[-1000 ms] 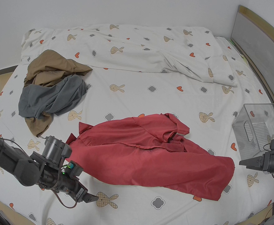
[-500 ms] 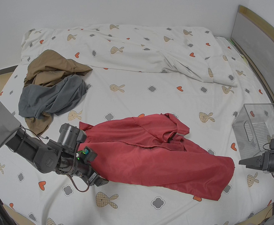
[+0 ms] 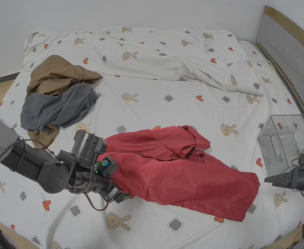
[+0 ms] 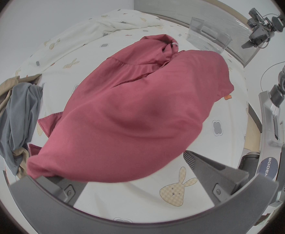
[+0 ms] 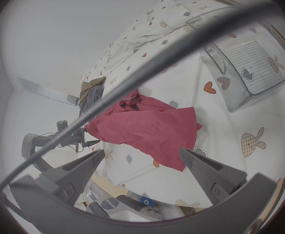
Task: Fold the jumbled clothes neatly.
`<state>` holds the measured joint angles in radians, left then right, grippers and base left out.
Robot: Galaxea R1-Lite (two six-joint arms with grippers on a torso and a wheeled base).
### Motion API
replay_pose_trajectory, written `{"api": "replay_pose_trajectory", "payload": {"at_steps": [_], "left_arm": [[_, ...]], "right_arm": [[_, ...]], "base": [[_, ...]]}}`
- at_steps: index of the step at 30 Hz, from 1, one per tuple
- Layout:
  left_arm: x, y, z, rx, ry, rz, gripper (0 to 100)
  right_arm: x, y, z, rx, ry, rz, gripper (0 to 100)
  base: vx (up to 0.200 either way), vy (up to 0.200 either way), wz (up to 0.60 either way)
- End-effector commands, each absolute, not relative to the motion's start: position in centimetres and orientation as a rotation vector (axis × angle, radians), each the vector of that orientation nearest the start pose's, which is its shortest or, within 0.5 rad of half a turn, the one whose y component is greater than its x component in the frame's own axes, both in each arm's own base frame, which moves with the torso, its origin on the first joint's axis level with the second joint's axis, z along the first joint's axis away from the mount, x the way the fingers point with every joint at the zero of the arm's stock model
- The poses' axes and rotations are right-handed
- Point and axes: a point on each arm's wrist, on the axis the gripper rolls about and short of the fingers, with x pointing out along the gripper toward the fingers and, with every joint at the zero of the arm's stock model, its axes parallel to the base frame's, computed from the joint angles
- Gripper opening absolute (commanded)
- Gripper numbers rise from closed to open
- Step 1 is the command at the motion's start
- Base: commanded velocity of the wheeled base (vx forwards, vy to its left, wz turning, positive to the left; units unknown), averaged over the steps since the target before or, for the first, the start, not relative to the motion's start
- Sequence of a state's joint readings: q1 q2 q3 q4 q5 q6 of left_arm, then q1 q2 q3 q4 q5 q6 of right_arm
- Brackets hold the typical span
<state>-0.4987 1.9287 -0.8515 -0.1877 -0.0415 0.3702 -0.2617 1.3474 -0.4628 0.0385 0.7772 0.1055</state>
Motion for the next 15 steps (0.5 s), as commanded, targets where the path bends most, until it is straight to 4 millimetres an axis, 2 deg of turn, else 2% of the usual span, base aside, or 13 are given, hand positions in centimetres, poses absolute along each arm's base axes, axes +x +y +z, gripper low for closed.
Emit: {"api": "replay_pose_trajectory", "payload": {"at_steps": [1,12,15], "left_arm": [[27.0,-16.0,9.3,0.554,0.743,-0.683,100],[25.2,-16.6,9.5,0.58,0.739,-0.722,100],[25.1,-16.6,9.0,0.586,0.758,-0.726,100]], "right_arm": [[16.0,-2.6,12.8,0.562,0.839,0.436,100],[16.0,-2.6,12.8,0.562,0.841,0.437,100],[16.0,-2.6,12.8,0.563,0.841,0.439,100]], "base": [[0.0,0.0,0.0],[0.0,0.0,0.0],[0.0,0.0,0.0]]}}
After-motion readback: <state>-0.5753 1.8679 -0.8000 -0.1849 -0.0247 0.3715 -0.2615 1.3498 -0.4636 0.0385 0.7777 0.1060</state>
